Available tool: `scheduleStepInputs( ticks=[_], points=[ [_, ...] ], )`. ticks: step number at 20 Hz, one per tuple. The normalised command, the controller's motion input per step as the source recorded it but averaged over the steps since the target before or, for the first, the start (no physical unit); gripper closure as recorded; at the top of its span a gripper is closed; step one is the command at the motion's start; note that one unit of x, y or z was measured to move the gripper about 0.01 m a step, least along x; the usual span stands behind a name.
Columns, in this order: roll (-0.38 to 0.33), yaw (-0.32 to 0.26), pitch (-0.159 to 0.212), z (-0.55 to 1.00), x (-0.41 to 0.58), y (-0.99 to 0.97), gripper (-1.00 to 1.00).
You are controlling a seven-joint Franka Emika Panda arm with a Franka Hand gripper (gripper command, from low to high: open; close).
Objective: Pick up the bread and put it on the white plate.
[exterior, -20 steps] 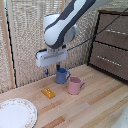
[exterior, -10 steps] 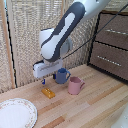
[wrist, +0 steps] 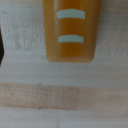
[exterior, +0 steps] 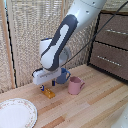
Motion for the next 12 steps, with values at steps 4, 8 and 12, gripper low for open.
scheduleStepInputs(
  ticks=[4, 8, 12],
  points=[
    [0.000, -0.011, 0.000, -0.26, 0.149, 0.02, -1.00],
    [0.001, -0.003, 0.000, -0.19, 0.137, 0.00, 1.00],
    [0.029, -0.031, 0.012, -0.08, 0.158, -0.03, 1.00]
  ],
)
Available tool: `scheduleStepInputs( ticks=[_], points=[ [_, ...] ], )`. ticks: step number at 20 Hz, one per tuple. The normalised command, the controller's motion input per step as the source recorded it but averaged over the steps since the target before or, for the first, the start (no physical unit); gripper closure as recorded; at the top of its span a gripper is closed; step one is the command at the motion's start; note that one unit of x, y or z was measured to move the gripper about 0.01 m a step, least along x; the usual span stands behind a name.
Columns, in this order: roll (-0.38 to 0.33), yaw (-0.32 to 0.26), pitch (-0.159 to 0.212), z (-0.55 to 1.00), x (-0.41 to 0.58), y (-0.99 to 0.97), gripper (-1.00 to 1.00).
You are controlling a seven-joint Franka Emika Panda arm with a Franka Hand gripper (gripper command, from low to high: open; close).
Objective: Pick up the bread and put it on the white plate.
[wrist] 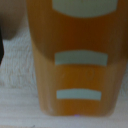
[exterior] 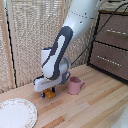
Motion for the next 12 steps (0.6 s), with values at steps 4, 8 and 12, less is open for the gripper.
scheduleStepInputs(
  ticks=[4, 8, 12],
  points=[
    [0.010, -0.021, 0.038, 0.00, 0.131, -0.01, 1.00],
    [-0.001, 0.026, 0.061, 0.00, 0.141, 0.02, 1.00],
    [-0.003, 0.010, 0.005, 0.12, 0.060, 0.04, 1.00]
  ],
)
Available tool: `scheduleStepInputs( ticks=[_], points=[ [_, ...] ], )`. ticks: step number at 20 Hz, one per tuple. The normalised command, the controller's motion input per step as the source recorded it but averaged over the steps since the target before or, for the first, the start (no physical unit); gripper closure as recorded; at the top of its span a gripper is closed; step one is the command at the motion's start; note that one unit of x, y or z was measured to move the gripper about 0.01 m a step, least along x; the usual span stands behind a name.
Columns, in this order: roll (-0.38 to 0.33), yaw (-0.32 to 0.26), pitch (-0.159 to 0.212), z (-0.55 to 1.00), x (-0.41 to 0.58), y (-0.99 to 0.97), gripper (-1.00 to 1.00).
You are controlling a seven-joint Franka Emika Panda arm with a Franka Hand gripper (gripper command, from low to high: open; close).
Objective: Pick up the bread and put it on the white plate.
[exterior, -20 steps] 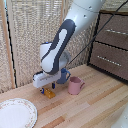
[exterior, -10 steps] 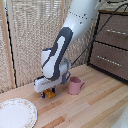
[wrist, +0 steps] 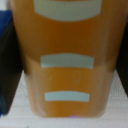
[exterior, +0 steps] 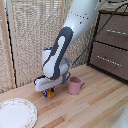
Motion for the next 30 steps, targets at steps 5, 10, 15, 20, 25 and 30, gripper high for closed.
scheduleStepInputs(
  ticks=[5, 10, 15, 20, 25, 30],
  points=[
    [0.003, -0.045, -0.045, 0.92, 0.109, 0.04, 1.00],
    [-0.001, -0.107, 0.003, 1.00, 0.119, 0.15, 1.00],
    [0.014, -0.147, 0.003, 0.84, -0.085, 0.31, 1.00],
    [0.046, -0.137, 0.001, 0.62, -0.101, 0.42, 1.00],
    [0.029, -0.073, 0.054, 0.42, -0.013, 0.62, 1.00],
    [0.001, -0.006, 0.131, 0.27, 0.000, 0.83, 1.00]
  ],
)
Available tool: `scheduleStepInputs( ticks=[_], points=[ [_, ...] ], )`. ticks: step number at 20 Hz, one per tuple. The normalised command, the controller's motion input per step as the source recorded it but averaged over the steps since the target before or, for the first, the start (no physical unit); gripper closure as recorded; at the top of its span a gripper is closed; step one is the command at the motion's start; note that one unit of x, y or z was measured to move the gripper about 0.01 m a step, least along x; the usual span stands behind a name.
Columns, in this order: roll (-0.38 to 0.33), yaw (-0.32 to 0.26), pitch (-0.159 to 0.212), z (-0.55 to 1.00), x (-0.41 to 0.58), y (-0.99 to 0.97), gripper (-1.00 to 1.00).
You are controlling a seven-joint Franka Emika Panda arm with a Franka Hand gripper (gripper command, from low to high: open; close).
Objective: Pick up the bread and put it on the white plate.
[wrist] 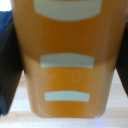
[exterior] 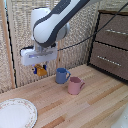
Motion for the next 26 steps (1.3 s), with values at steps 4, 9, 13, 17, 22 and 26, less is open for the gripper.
scheduleStepInputs(
  ticks=[4, 9, 13, 17, 22, 26],
  points=[
    [0.000, 0.000, 0.156, 0.23, 0.000, 0.89, 1.00],
    [0.000, 0.000, 0.181, 0.14, 0.000, 0.91, 1.00],
    [0.000, 0.000, 0.195, 0.03, 0.077, 0.94, 1.00],
    [-0.059, -0.002, 0.112, -0.22, 0.313, 0.89, 1.00],
    [-0.077, -0.010, 0.068, -0.27, 0.399, 0.70, 1.00],
    [-0.052, -0.003, 0.066, -0.32, 0.243, 0.56, 1.00]
  ],
)
